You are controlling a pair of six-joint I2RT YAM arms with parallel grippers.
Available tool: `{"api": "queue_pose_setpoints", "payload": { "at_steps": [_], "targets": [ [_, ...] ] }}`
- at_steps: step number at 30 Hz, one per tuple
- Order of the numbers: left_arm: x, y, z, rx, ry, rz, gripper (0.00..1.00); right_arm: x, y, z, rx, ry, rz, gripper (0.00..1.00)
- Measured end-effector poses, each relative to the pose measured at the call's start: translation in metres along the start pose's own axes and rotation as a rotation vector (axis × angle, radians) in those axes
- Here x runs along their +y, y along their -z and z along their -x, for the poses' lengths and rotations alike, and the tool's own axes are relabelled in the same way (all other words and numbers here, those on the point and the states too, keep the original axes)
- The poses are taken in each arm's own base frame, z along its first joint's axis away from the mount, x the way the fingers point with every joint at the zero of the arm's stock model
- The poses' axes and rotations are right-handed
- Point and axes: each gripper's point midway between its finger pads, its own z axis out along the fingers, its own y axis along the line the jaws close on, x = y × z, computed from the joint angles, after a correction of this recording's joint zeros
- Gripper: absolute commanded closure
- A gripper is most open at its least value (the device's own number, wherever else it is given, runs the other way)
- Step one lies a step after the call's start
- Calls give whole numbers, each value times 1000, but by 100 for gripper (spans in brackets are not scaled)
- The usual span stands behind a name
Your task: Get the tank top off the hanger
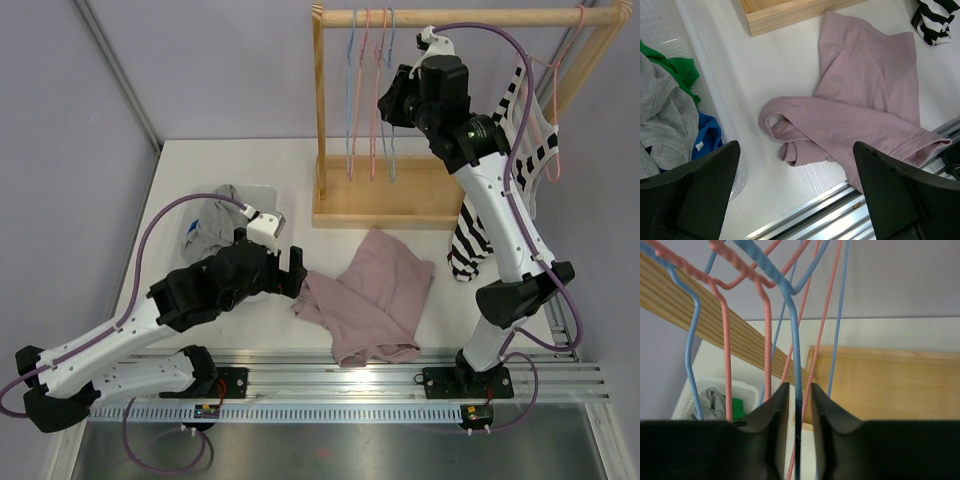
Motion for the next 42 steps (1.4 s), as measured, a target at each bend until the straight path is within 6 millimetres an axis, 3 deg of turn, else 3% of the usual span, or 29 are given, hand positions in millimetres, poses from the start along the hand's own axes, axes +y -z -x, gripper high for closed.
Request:
{"api": "queue_pose_setpoints", "payload": {
  "at_steps": [3,5,11,16,19,22,28,33,39,40,41,42],
  "targets": [
    [-1,-3,-1,8,-3,2,1,0,5,2,-6,4,3,51],
    [-4,-9,-3,20,-7,0,1,0,13,5,-14,6,5,36],
    [-18,-35,-14,78,-13,-6,1,-5,65,28,-90,36,-2,0],
    [-36,-63,-32,147,-28,-12,1,-17,126,44,-168,67,-24,1],
    [-53,-82,-46,190,-41,-24,1,-24,166,41,-197,78,-15,0],
    [-68,-100,-56,226,-55,-29,1,-29,197,20,-181,86,18,0],
    [-98,-143,-84,305,-94,-25,1,-37,255,-49,-119,96,147,0],
    [-124,-177,-119,385,-159,-11,1,-39,289,-74,-106,98,212,0],
    [-141,-193,-165,476,-238,3,3,-38,311,-84,-97,101,253,1],
    [-140,-193,-172,493,-246,8,7,-37,314,-85,-95,102,260,1],
    [-142,-195,-174,494,-237,6,20,-37,317,-87,-94,102,265,1],
    [-144,-195,-174,495,-227,2,27,-37,320,-88,-96,103,273,0]
  ]
}}
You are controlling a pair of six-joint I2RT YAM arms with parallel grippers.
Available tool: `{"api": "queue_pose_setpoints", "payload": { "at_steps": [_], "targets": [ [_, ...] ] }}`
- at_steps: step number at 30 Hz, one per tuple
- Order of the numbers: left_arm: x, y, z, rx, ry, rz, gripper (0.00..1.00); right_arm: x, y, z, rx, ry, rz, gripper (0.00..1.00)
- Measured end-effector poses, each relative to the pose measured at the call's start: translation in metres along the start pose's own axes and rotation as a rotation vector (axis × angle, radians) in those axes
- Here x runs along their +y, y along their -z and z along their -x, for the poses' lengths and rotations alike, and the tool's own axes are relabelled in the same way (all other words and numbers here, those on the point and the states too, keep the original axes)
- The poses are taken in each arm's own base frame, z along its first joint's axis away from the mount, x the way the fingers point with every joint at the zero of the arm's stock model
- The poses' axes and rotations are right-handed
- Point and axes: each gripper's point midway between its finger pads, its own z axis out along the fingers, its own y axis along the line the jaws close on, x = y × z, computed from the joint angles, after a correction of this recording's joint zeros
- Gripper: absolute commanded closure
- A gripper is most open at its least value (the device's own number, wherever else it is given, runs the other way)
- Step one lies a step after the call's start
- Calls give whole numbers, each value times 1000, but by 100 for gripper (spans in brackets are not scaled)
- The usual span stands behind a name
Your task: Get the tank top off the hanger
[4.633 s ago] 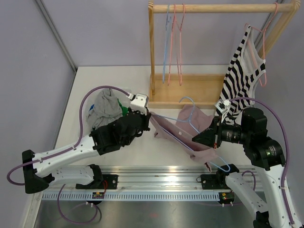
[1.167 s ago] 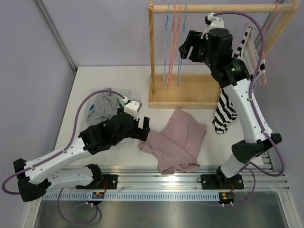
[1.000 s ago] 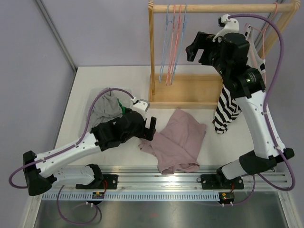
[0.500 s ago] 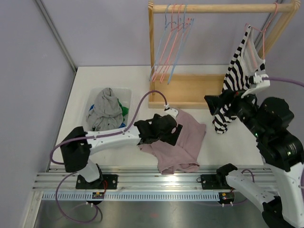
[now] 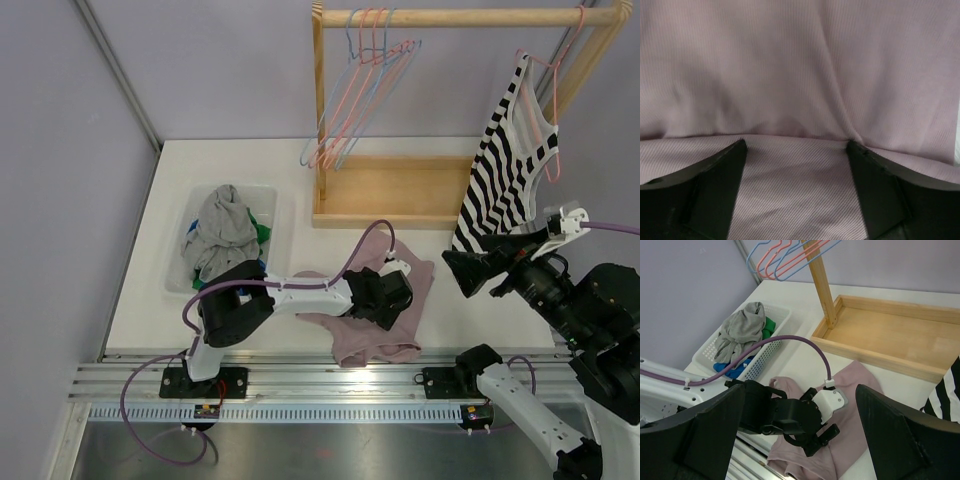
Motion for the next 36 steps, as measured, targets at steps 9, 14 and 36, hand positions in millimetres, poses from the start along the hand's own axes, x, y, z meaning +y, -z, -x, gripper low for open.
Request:
{"api": "queue_pose_setpoints", "payload": {
  "at_steps": [9,14,36],
  "targets": [
    [-9,0,2,-20,23,-48,100,10,13,0,-18,4,54,1],
    [24,26,-6,-12,5,59,100,12,13,0,-16,6,65,0],
    [284,300,95,-481,419,584,100,14,10,4,-36,12,81,1]
  ]
}}
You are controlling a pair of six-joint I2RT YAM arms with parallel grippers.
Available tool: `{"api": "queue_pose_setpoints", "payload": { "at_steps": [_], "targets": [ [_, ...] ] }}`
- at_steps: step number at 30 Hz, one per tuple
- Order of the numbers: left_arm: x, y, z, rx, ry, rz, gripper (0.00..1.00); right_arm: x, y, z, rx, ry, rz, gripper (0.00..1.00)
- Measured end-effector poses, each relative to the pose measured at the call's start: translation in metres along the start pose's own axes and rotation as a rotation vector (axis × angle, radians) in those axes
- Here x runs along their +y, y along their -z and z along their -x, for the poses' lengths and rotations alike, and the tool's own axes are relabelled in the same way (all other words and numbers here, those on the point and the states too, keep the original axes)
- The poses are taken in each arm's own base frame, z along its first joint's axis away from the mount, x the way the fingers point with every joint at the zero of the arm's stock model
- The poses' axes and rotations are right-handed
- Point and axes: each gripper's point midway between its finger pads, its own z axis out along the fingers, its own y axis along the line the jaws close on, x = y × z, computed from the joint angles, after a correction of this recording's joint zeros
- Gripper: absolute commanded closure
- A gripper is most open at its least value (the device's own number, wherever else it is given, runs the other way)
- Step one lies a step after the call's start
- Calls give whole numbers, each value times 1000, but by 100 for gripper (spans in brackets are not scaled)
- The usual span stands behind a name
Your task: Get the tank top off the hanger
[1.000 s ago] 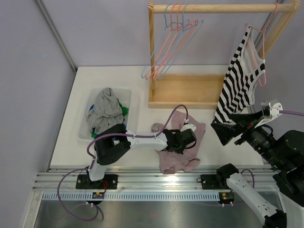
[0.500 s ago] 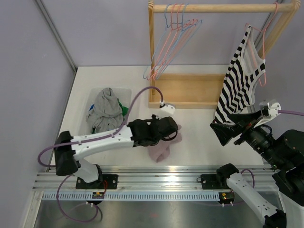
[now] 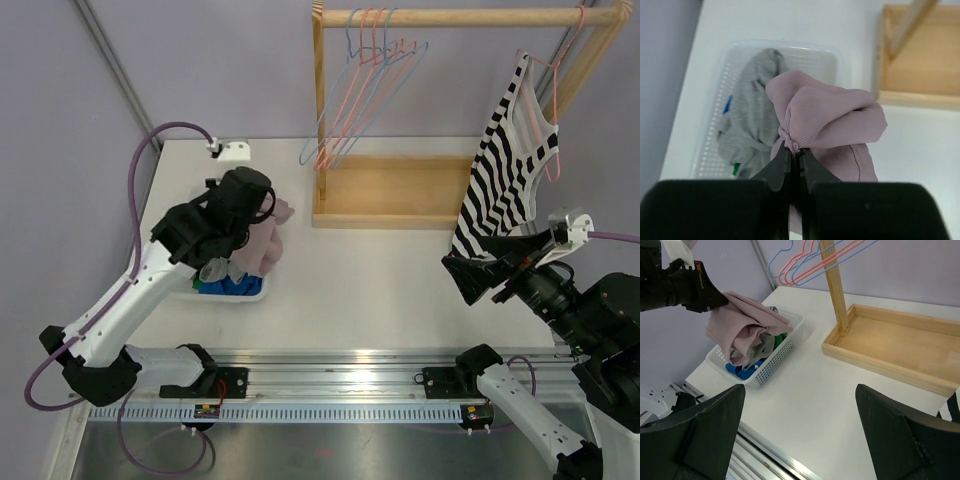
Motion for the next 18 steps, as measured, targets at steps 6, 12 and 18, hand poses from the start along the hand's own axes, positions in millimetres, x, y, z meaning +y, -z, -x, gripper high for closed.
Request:
{"api": "queue_pose_setpoints", "payload": {
  "at_steps": [6,12,18],
  "targets": [
    [71,-30,12,49,88,172,100,1,-7,5,-9,3,11,0],
    [89,-98,1,210,135,210,100,1,-25,-1,17,-2,30,0],
    [49,-194,-77,507,115,108,100,-2,-44,-17,69,-17,43,1]
  ]
}}
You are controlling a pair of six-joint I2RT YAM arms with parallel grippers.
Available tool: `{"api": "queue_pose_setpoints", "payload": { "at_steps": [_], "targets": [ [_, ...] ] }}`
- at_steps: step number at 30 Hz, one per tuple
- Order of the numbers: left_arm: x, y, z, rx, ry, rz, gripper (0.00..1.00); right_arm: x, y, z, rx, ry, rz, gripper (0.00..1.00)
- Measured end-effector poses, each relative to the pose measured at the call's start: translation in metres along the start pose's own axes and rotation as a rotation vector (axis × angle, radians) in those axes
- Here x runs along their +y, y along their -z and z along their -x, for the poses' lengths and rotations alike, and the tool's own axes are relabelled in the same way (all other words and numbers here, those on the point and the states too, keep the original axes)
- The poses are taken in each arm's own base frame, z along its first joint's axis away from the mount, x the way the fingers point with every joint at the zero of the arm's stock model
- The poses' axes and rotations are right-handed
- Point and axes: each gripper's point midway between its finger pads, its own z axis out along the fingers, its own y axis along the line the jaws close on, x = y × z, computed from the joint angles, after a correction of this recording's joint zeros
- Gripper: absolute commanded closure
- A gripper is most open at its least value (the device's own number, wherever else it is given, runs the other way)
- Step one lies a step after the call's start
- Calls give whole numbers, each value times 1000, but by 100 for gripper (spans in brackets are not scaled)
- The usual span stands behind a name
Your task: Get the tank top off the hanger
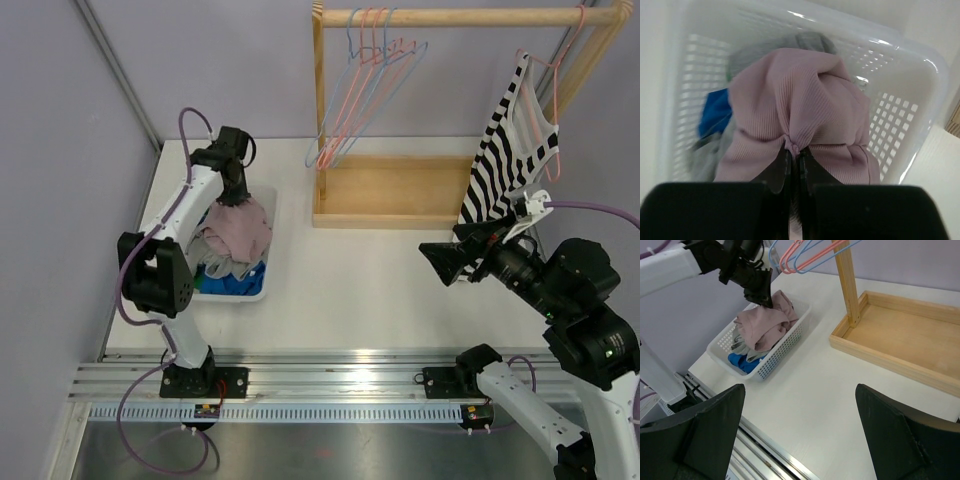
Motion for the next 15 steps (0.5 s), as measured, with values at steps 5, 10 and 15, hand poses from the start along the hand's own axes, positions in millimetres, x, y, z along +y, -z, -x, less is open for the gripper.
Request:
{"api": "queue_pose_setpoints", "payload": {
  "at_steps": [5,10,15],
  "targets": [
    [-22,-45,-45,138,9,-67,100,-2,-7,-8,28,-13,2,0],
    [-26,-43,-43,116,59,-92,74,-14,-6,-5,22,-21,-74,1],
    [-23,-17,-28,56,103,-117,45,-53,-1,15,-9,-28,-323,1]
  ]
}}
